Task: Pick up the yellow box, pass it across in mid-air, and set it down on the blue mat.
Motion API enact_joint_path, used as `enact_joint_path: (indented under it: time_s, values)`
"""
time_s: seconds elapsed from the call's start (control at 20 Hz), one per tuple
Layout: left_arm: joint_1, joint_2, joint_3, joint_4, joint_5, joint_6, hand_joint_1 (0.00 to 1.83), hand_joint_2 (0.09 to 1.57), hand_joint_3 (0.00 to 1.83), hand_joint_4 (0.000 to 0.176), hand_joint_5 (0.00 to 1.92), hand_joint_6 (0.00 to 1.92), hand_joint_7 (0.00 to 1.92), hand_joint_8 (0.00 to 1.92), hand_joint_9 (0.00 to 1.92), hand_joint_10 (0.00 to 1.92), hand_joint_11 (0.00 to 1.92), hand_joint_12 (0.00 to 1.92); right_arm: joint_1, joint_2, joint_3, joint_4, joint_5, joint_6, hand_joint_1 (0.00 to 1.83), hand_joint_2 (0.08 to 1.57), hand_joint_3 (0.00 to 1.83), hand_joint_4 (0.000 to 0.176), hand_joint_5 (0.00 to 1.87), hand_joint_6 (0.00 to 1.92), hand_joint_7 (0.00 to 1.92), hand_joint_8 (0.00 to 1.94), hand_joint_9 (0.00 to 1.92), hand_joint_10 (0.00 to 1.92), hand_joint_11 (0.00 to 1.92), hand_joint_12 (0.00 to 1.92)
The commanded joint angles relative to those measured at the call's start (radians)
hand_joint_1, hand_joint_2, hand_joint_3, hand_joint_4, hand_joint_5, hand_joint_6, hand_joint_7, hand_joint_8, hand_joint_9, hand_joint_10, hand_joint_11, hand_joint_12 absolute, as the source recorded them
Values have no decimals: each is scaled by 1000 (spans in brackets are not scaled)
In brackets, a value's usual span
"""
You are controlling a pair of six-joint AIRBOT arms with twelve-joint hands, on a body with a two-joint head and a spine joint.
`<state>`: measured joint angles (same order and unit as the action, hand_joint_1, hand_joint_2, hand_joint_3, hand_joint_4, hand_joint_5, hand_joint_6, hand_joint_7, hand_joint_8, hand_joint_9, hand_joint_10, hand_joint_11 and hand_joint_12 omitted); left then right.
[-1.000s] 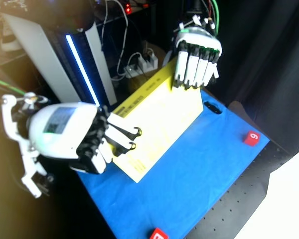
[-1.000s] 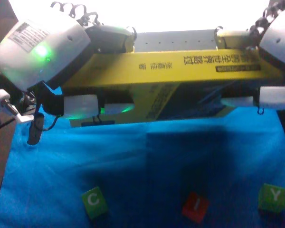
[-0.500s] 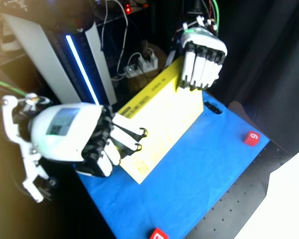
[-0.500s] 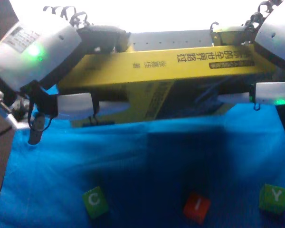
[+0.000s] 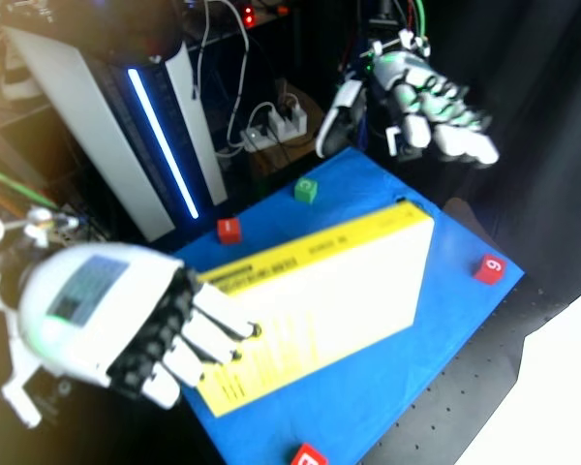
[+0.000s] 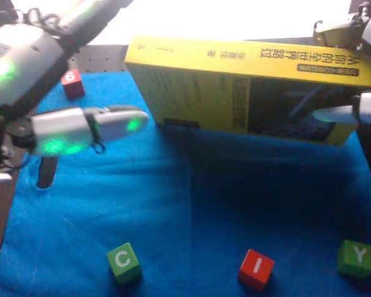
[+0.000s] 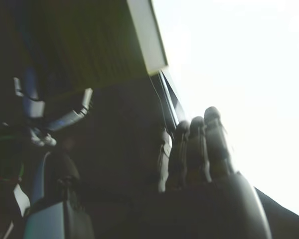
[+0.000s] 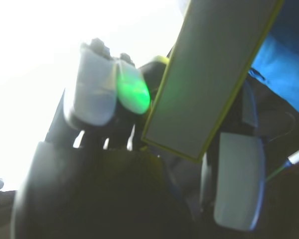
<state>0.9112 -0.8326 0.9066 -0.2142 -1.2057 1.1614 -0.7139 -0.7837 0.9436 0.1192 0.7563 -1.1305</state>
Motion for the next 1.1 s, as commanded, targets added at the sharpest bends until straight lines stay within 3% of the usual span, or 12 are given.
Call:
enact_joint_path:
  time_s: [0.0,0.1,0.2,0.25,0.55,0.65,0.7,0.75,0.85,0.9,1.0,1.05]
  values:
    - [3,9,-2,-11,-156,3,469,1073,6,55,0,0,0,0,0,0,0,0,10,21,-3,18,134,-2,1499,1187,0,0,1162,1921,1358,1941,1481,1921,1566,1921]
    - [35,24,-12,-45,-190,6,491,1072,5,42,0,0,0,0,0,0,0,0,-5,59,-30,23,149,-2,1469,1190,0,0,1178,1921,1393,1941,1510,1921,1595,1921]
    - [67,33,-19,-82,-228,8,500,1075,5,61,0,0,0,0,0,0,0,0,-64,100,-64,60,221,-2,1526,1174,0,0,1167,1921,1375,1941,1472,1921,1550,1921]
    - [76,37,-23,-95,-239,9,551,1079,5,102,0,0,0,0,0,0,0,0,-96,116,-77,89,255,-2,1536,1177,0,0,1138,1921,1335,1941,1429,1921,1500,1921]
    - [120,51,-34,-150,-281,11,510,1094,8,110,0,0,0,0,0,0,0,0,-241,107,-69,248,299,-1,1494,1163,0,0,1120,1921,1281,1941,1372,1921,1460,1921]
    - [122,51,-34,-151,-281,11,493,1108,11,126,0,0,0,0,0,0,0,0,-258,106,-68,265,298,-1,1351,1183,0,0,925,1921,1106,1941,1229,1921,1338,1921]
    - [123,51,-35,-152,-282,11,510,1118,13,137,0,0,0,0,0,0,0,0,-259,105,-68,265,297,-1,1029,1261,36,0,704,1635,827,1875,980,1921,1105,1921]
    - [124,51,-35,-152,-282,11,510,1117,11,132,0,0,0,0,0,0,0,0,-259,103,-68,265,297,-1,1080,1307,26,0,557,1587,728,1660,763,1902,902,1921]
    - [125,50,-35,-153,-282,11,512,1117,9,143,0,0,0,0,0,0,0,0,-259,103,-68,264,298,-1,676,1249,0,0,141,654,389,631,412,1268,356,1824]
    - [125,50,-35,-153,-282,11,499,1119,8,131,0,0,0,0,0,0,0,0,-259,103,-67,261,298,-1,493,1222,0,42,5,47,86,61,112,487,13,1351]
    - [125,50,-35,-153,-282,11,500,1120,8,129,0,0,0,0,0,0,0,0,-259,103,-65,248,298,-1,485,1220,0,44,0,9,66,14,135,311,2,1241]
    - [125,50,-35,-153,-282,11,500,1116,5,134,0,0,0,0,0,0,0,0,-258,104,-64,240,299,-1,413,1179,0,120,0,0,2,0,4,11,0,750]
